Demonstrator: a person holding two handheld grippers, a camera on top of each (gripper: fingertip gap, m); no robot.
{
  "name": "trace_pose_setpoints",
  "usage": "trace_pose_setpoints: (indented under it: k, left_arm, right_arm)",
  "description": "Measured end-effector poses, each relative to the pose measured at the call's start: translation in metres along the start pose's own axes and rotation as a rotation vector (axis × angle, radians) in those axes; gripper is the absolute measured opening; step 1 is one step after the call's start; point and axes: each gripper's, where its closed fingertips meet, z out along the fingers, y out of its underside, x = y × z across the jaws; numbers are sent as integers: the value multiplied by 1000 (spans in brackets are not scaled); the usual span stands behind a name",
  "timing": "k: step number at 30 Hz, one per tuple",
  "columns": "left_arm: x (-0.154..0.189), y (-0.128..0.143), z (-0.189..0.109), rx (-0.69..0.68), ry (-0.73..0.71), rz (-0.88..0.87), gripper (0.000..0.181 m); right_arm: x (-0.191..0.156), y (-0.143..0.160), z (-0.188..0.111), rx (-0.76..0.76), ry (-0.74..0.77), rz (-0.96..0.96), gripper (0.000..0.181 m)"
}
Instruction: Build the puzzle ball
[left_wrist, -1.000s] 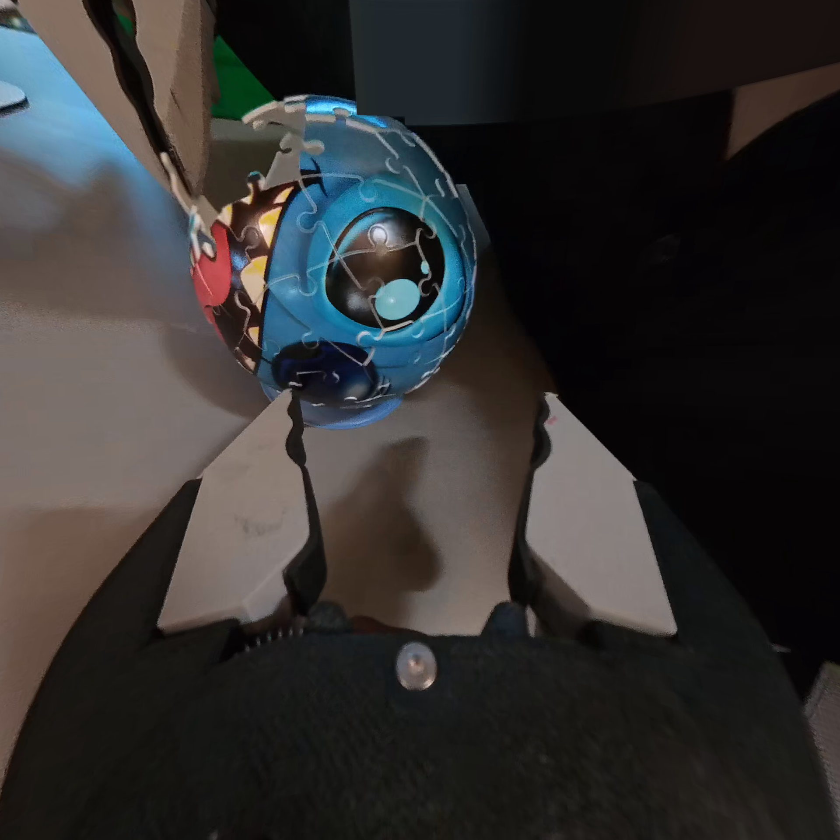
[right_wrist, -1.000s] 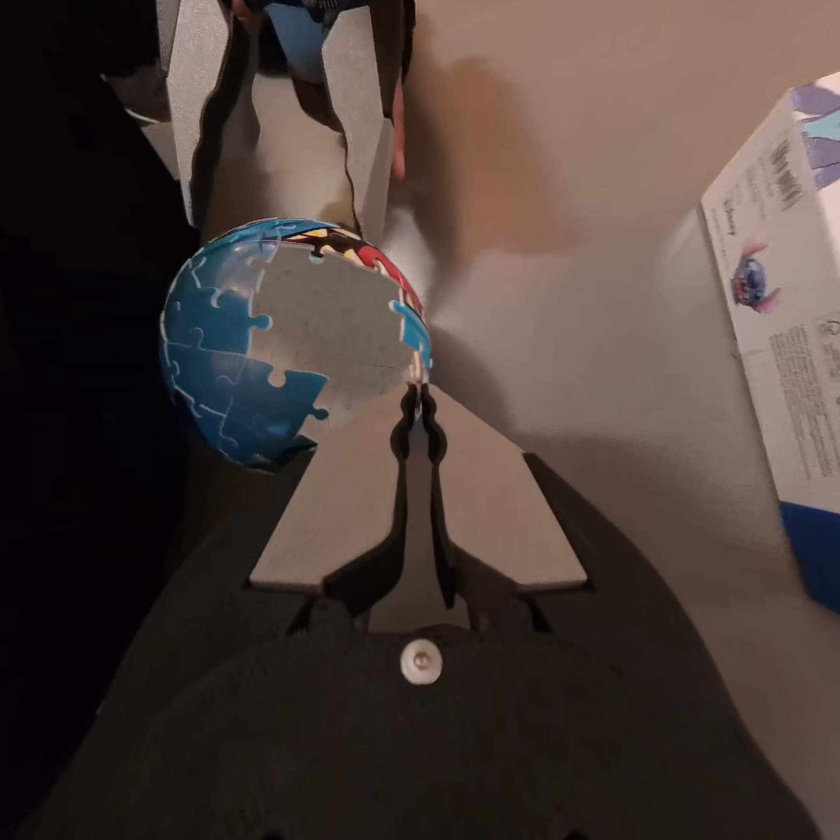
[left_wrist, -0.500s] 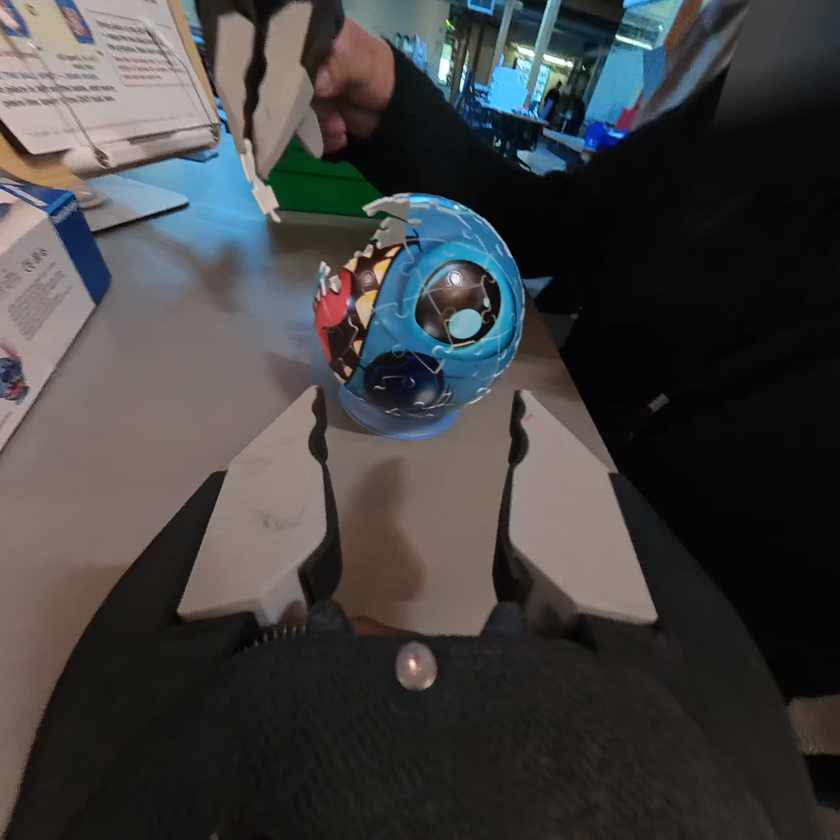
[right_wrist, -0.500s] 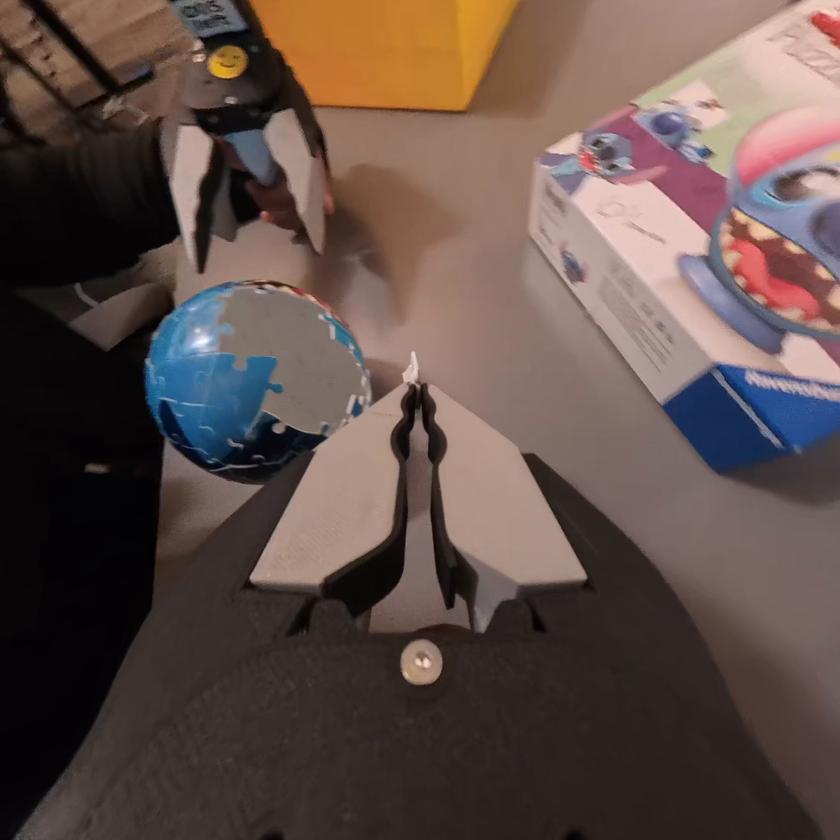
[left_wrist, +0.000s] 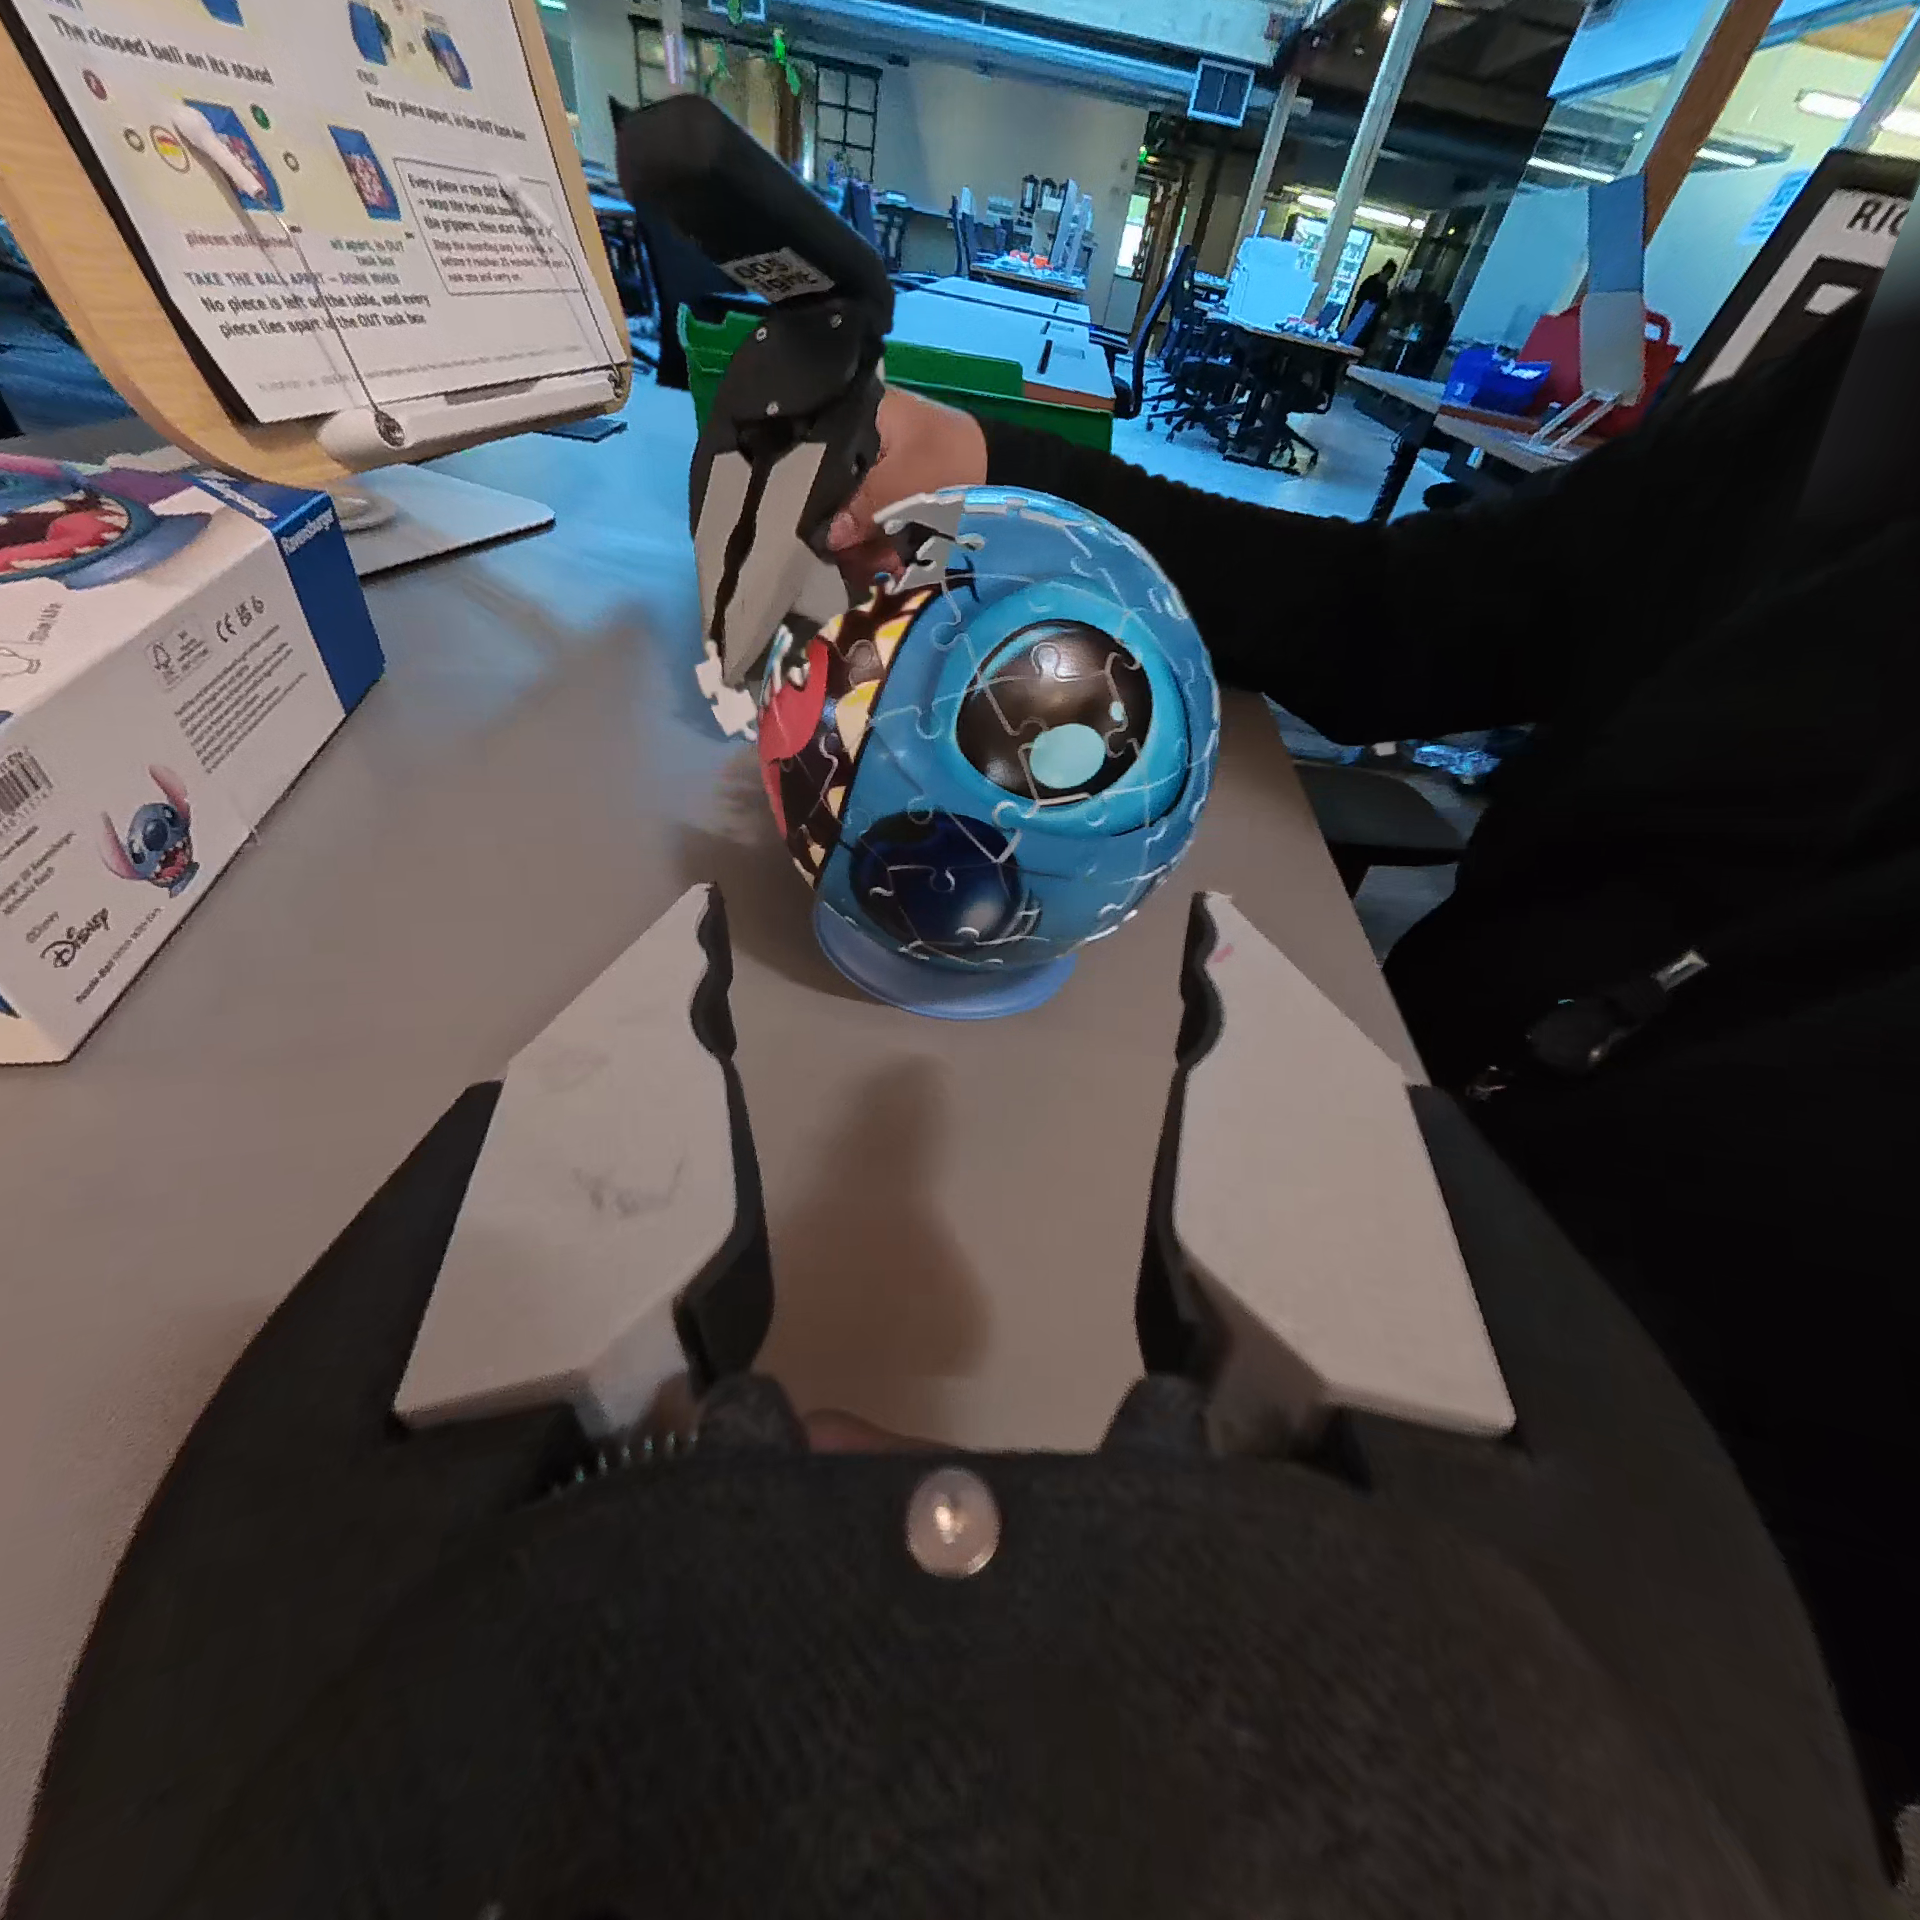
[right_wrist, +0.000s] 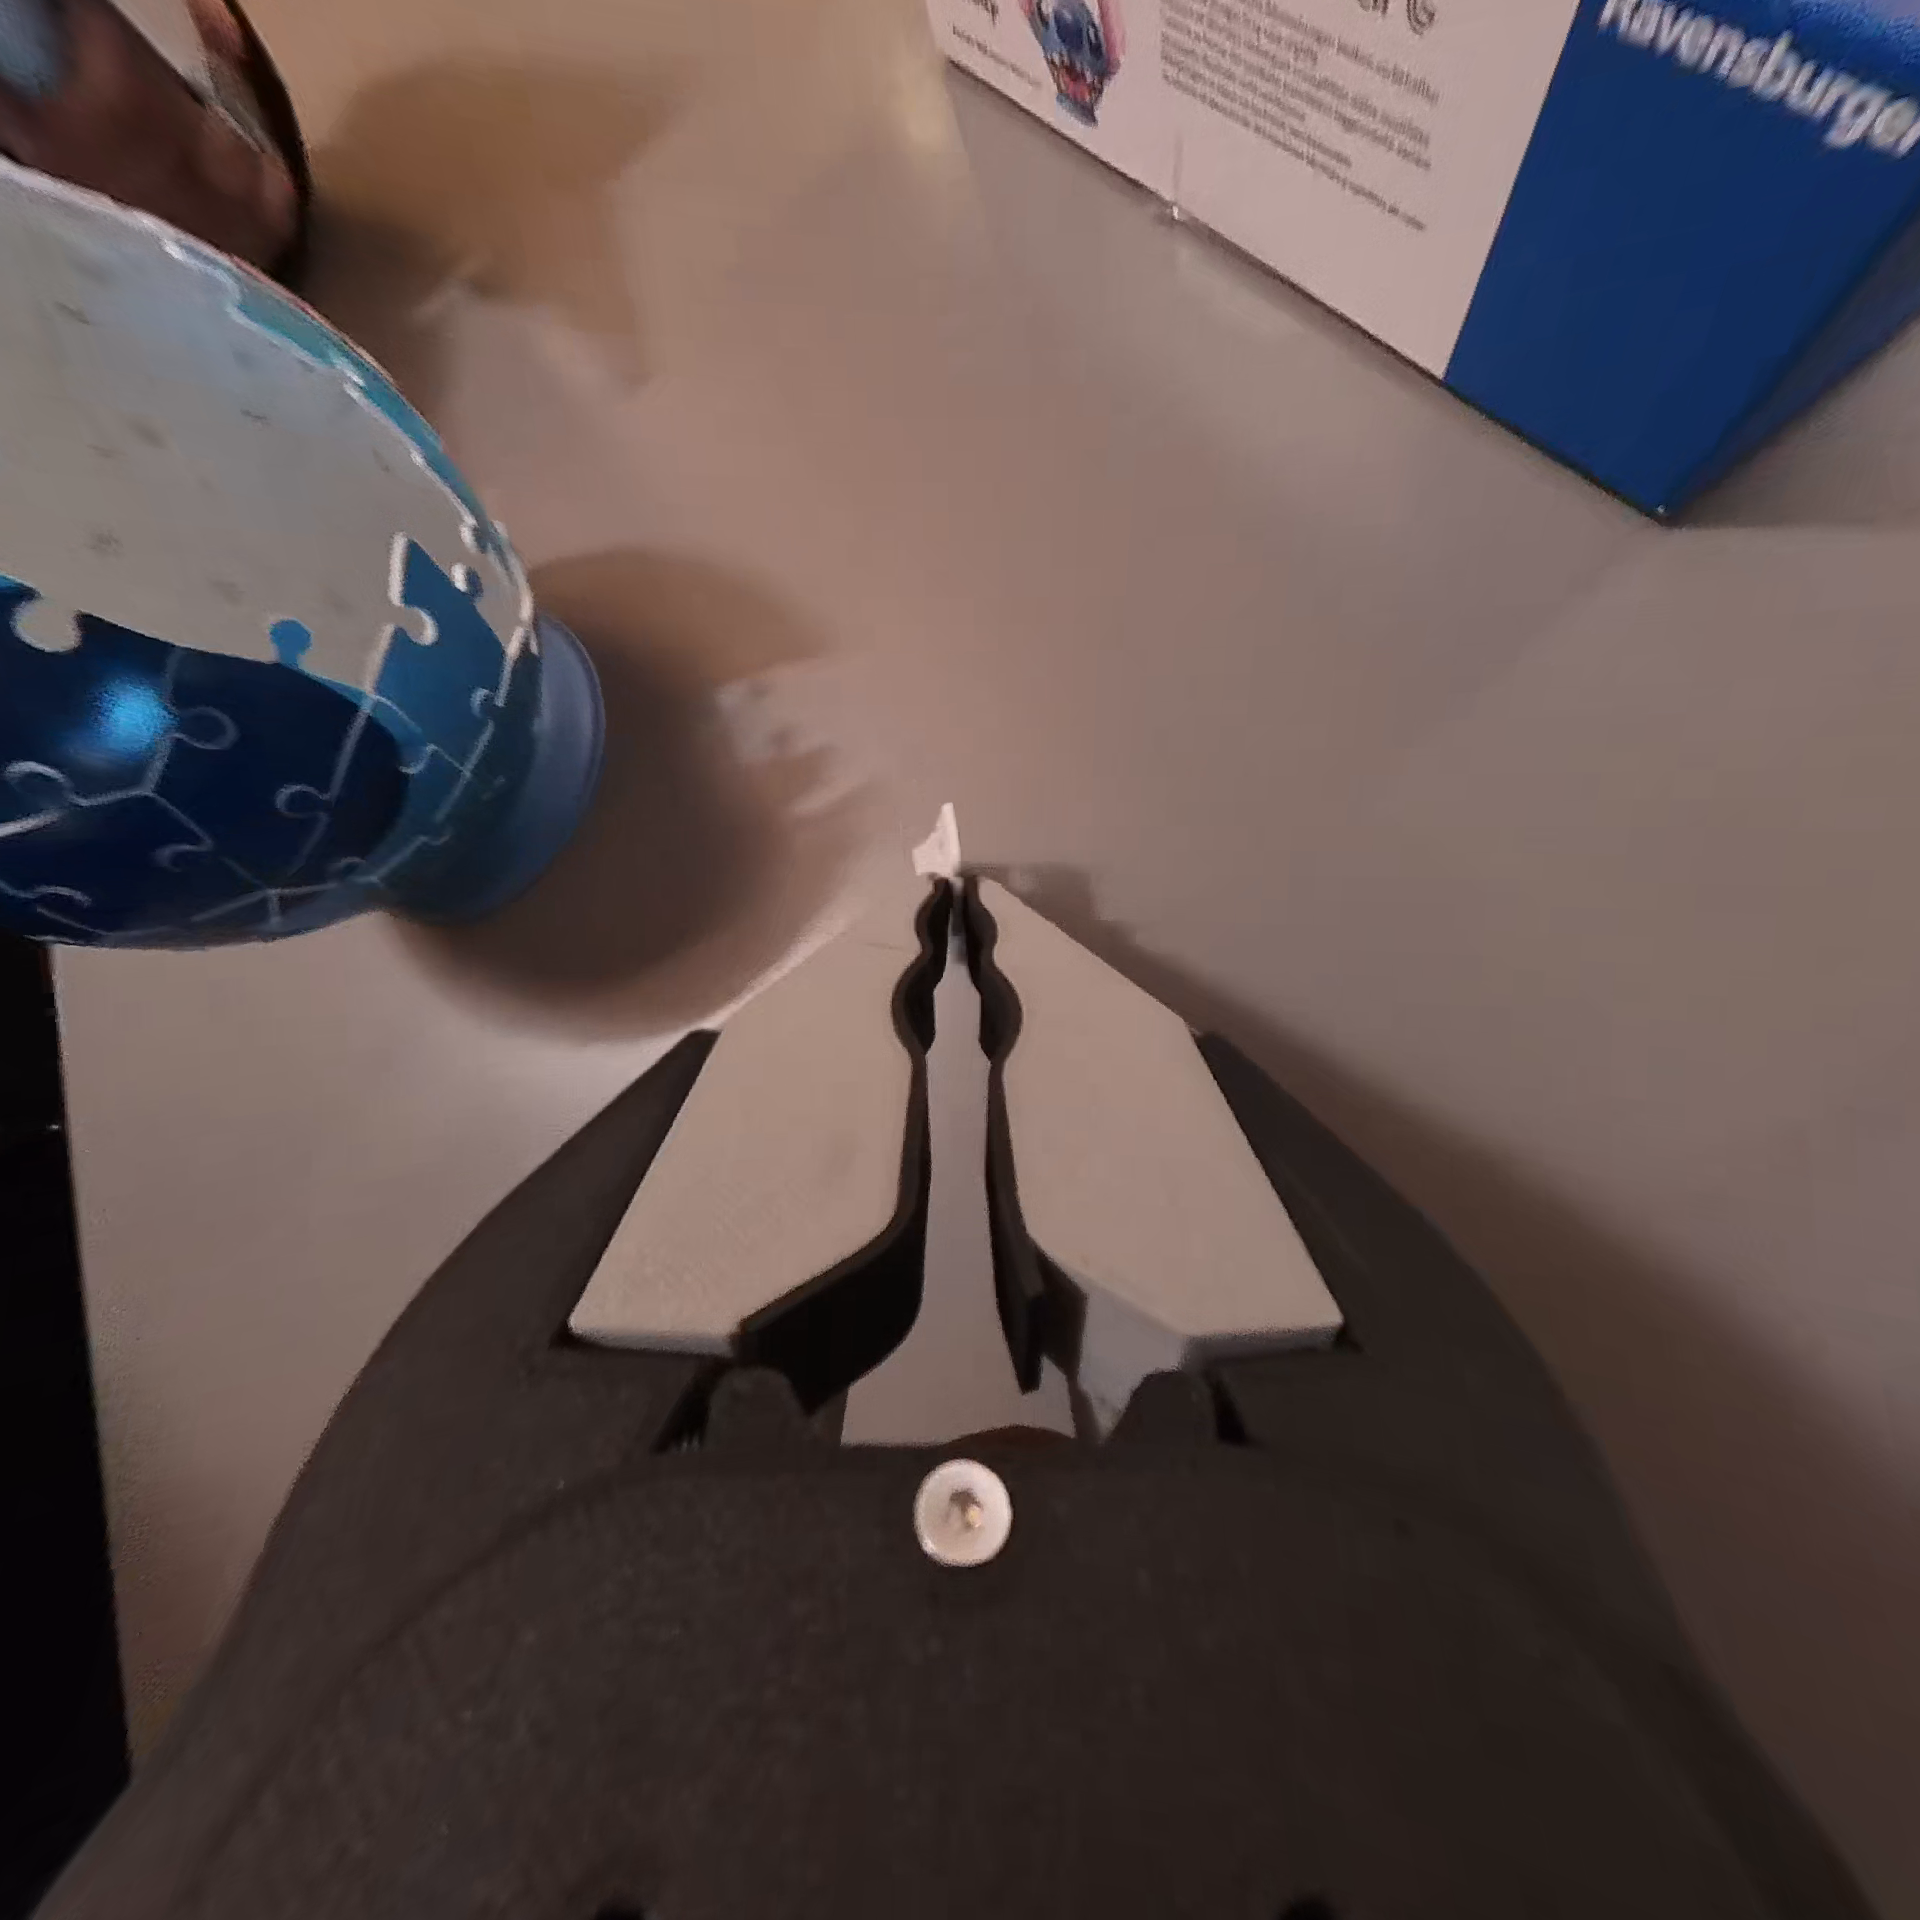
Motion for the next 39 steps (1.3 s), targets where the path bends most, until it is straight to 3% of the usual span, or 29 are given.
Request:
trace_pose_setpoints:
  k: [13,19,22,25,29,34,39]
  left_arm:
    - [5,20,7,-143,-17,89,87]
    - [3,34,12,-240,-63,173,90]
    - [7,38,18,-273,-66,225,90]
    - [16,24,29,-187,-31,196,91]
    - [12,25,38,-213,-67,221,95]
    - [8,20,47,-214,-100,289,96]
    - [10,30,53,-257,-21,265,99]
  right_arm:
    - [1,11,1,-5,-20,-17,8]
    - [-1,2,-9,39,26,-120,28]
    - [-23,-13,-20,135,-14,-234,35]
    - [-66,-28,-28,265,-149,-357,44]
    - [-101,-30,-23,305,-236,-461,64]
    - [-120,-30,-12,353,-224,-511,73]
    - [-118,-10,-9,280,-163,-598,77]
